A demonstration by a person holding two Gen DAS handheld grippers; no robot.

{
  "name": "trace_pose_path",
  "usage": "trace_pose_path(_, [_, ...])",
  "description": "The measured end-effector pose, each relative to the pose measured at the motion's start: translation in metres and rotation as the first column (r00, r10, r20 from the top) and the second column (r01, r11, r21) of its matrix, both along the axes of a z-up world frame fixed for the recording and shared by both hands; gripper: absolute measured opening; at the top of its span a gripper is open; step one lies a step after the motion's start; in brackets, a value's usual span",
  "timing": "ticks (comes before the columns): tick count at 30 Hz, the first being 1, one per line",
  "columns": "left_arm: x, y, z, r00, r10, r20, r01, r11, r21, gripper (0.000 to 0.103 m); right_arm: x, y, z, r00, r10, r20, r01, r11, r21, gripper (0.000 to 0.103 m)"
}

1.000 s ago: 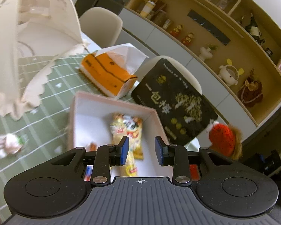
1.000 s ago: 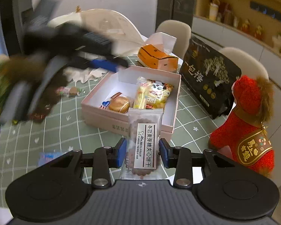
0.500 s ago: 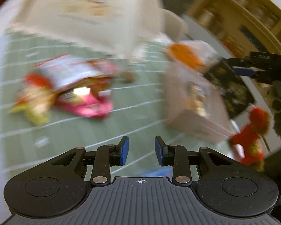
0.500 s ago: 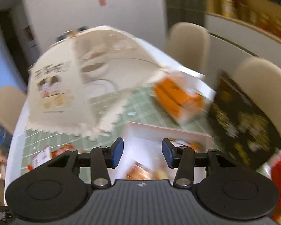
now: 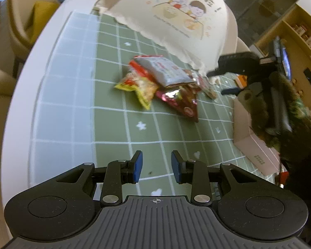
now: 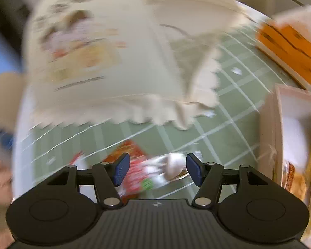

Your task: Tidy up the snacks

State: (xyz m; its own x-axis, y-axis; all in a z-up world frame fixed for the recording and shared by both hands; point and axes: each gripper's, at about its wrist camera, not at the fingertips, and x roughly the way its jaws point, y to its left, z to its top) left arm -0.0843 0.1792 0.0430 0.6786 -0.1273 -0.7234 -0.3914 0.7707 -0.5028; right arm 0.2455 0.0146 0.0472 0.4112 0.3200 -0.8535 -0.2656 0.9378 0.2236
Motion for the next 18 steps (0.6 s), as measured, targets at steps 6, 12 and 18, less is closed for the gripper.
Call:
trace_pose_path(6, [-0.005,0.007,-0.006,1.000,0.024,-0.008,-0.024,1.000,-0.004,0.034,0.010,0.000,-0.025,1.000,-0.015,0.026,0.017,0.995,-0.096,0.062])
trace_pose_path(12, [0.009,0.005,-0.002,1.000,-0.004,0.006,0.004,1.000,0.008,0.034,-0.037,0.001,-0.022,0.964,0.266,-0.006,-0.266,0.963,-0.050,0.033])
trace_pose_path(18, [0.034,-0.006,0.009,0.997,-0.077,0.016,0.076,0.995,0.070,0.034,-0.110,-0.010,-0.020,0.877,0.481,0.020,-0.478,0.875,-0.078,0.018])
